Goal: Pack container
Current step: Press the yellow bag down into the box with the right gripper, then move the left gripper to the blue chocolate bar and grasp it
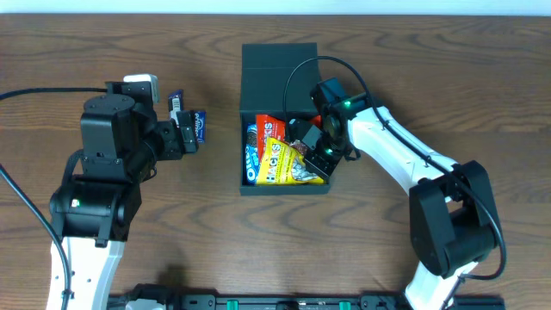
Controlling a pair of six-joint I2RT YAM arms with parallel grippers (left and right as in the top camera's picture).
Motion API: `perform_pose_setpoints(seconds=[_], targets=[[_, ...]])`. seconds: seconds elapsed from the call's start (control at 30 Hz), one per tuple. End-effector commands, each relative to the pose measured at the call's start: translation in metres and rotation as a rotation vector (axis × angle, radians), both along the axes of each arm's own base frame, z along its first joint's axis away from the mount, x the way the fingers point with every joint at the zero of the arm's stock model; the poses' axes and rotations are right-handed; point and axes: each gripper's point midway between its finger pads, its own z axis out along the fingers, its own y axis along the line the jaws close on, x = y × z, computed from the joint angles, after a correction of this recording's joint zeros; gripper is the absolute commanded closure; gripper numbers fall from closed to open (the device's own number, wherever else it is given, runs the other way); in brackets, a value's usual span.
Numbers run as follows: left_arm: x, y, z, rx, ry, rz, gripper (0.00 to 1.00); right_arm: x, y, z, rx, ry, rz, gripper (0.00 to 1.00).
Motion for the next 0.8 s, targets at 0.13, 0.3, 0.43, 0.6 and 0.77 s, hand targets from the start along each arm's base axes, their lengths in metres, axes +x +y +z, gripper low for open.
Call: perform_pose_setpoints(seconds=[0.13,0.3,0.43,0.6,0.77], targets=[[0.0,0.003,0.012,0.016,-0.031,-0.001,0.05,-0.012,0.02,0.018,0.106,0.042,0.004,0.98],[0.002,0.007,0.008,0.036,-0.022,0.019,0.05,-0.008,0.03,0.06,0.203,-0.054,0.017,0.98],[0.01,0.011,-0.006,0.059,0.023,0.041,0.05,0.002,0.032,0.115,0.289,-0.236,0.025,0.98],[0.03,0.01,-0.04,0.078,0.12,0.037,0.05,0.005,0.023,0.176,0.371,-0.424,0.006,0.98],[0.05,0.011,-0.089,0.126,0.245,0.025,0.05,0.004,0.012,0.206,0.404,-0.512,-0.011,0.98]])
